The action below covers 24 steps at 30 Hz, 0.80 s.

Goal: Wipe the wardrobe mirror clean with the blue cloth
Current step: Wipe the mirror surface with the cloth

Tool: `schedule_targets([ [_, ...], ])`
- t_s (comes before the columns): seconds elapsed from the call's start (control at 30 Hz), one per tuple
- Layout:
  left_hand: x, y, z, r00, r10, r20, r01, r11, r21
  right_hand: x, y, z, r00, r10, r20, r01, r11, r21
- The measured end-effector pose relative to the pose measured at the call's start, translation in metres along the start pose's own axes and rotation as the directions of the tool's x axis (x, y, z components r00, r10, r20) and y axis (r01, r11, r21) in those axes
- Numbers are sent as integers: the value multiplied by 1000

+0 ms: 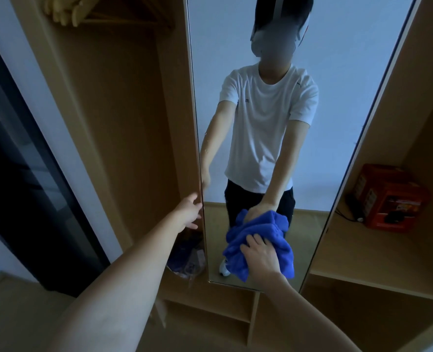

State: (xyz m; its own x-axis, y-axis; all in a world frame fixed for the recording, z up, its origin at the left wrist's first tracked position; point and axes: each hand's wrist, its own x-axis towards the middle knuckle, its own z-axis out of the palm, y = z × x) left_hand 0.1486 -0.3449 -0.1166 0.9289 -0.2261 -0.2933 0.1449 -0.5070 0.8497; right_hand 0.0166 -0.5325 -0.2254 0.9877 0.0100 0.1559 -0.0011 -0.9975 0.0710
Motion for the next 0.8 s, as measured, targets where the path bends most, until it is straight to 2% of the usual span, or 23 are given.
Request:
schedule_targets([
  [0.1, -1, -2, 3, 1000, -3, -13, 2, 1000, -18, -3, 6, 2, 997, 67, 48, -70, 996, 60],
  [0.17, -3, -2, 6, 1000, -3, -31, 2, 1000, -26, -1, 4, -5, 992, 126, 27, -129, 977, 172],
  [0.3, -5, -2, 11, 998, -17, -61, 15, 999, -36, 8, -4, -46, 923, 293, -248, -180, 902, 393],
  [0.4, -4, -2, 15, 998, -14, -59, 12, 999, -43, 22, 2, -99, 783, 371, -499, -112, 874, 473],
  [0.5, -4, 1, 19, 997, -26, -74, 22, 998, -62, 28, 15, -150, 558, 437, -706, -59, 869, 491],
  [0.57, -3, 1, 19, 995, -55, -87, 49, 996, -72, 25, 24, -163, 435, 417, -798, -42, 895, 444],
  [0.6, -3, 0, 18, 994, -64, -89, 57, 995, -81, 23, 29, -160, 411, 381, -828, -50, 917, 397],
  [0.63, -3, 0, 18, 994, -62, -89, 55, 995, -81, 21, 33, -152, 416, 334, -845, -65, 938, 339],
  [0.67, -2, -1, 18, 995, -54, -85, 47, 996, -79, 18, 37, -138, 453, 286, -844, -77, 956, 283],
  [0.8, -1, -2, 16, 995, -43, -94, 44, 999, 0, -1, 41, -51, 728, 202, -655, -134, 979, 153],
])
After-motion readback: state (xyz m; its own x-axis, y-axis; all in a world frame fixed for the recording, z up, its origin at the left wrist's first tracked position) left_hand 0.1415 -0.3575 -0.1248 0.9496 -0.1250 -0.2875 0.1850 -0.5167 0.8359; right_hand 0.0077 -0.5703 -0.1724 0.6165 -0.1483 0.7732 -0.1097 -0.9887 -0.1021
